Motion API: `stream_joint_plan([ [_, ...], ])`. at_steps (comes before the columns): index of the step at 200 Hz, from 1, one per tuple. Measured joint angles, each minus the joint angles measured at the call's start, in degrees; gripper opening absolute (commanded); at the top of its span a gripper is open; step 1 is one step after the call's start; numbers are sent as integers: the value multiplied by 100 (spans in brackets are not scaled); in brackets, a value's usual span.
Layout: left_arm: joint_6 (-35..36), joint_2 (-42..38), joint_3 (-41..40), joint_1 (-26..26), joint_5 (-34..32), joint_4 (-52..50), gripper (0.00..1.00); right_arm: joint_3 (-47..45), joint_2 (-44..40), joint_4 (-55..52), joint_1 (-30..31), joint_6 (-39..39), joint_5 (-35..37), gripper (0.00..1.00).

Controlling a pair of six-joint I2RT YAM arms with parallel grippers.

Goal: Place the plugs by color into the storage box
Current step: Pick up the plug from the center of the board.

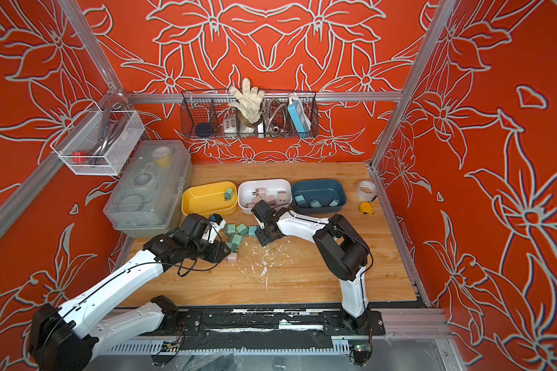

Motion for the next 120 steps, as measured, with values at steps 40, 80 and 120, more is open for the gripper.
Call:
stream_joint_plan([
  [40, -2, 0, 0, 0, -42, 0, 53, -247, -179, 129, 2, -2, 4, 40],
  [80, -2, -44, 0, 0, -90, 0, 53, -533, -555, 105, 2, -79, 11, 37],
  [120, -2, -90, 0, 0, -155, 0, 53, -621, -1082, 26, -50, -378, 66, 37],
])
